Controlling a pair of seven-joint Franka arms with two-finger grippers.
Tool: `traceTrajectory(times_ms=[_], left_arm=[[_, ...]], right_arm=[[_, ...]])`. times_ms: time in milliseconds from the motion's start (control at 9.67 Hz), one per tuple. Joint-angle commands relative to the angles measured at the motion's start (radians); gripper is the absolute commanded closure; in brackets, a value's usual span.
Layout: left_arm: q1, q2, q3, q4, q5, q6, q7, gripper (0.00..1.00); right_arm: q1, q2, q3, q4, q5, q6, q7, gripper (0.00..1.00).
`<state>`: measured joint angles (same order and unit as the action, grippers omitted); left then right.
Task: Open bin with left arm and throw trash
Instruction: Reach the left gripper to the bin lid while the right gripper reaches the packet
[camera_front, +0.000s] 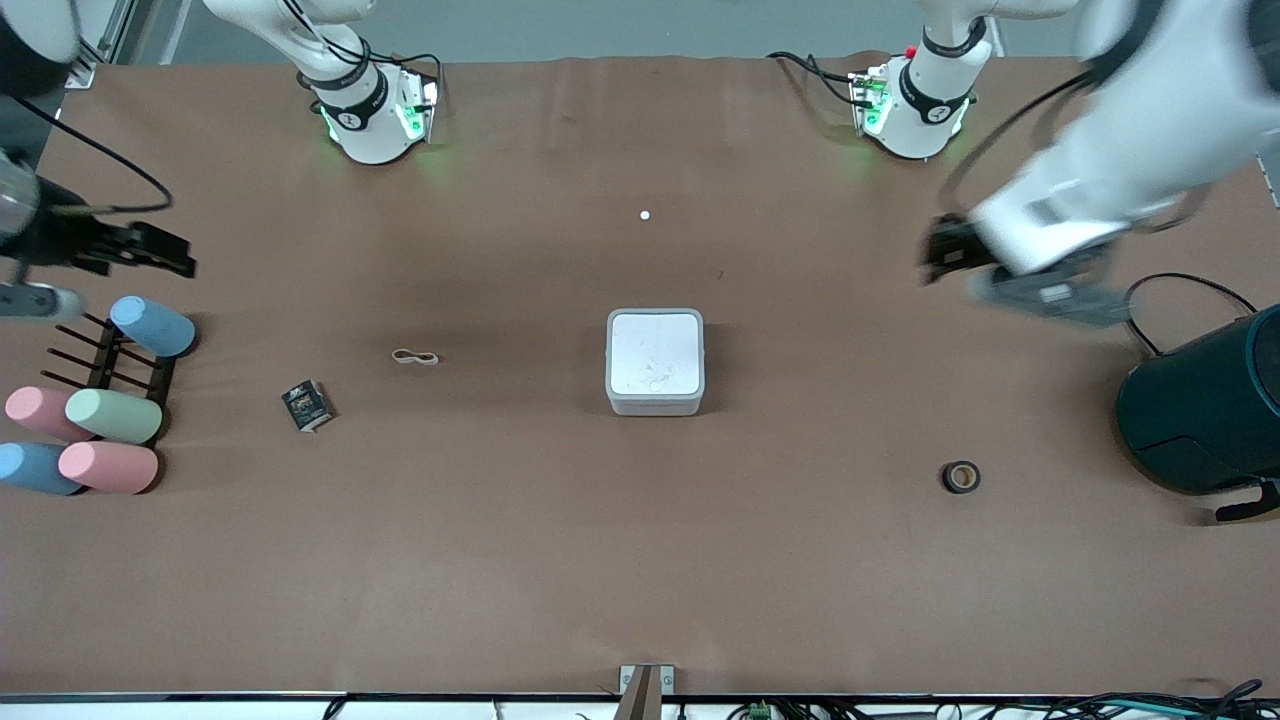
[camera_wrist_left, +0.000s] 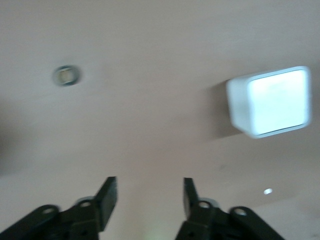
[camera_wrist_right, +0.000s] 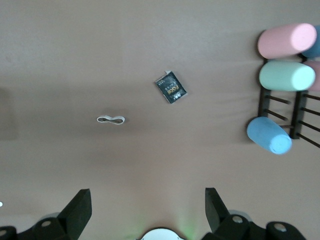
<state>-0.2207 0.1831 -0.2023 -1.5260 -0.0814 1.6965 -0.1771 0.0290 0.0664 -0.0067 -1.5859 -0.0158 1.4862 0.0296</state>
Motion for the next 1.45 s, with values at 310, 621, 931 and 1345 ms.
traceTrajectory(times_ms=[310, 621, 931, 1345], left_arm=[[-0.267, 0.376, -0.008, 0.041, -0.015, 0.551, -0.307, 1.00], [-0.293, 0.453, -0.008, 0.040, -0.005, 0.624, -0.323, 1.00], [-0.309, 0.498, -0.008, 0.037, -0.006, 0.681, -0.392, 1.00], [-0.316, 0.535, -0.006, 0.027, -0.009, 0.733, -0.392, 1.00]], right_arm=[[-0.009, 0.044, 0.001, -0.449, -0.006, 0.605, -0.072, 0.00], [-0.031, 0.189, -0.001, -0.467, -0.007, 0.742, -0.169, 0.00], [-0.070, 0.312, -0.003, -0.468, -0.009, 0.882, -0.263, 0.00], [-0.077, 0.383, -0.003, -0.488, -0.012, 0.999, -0.303, 0.00]])
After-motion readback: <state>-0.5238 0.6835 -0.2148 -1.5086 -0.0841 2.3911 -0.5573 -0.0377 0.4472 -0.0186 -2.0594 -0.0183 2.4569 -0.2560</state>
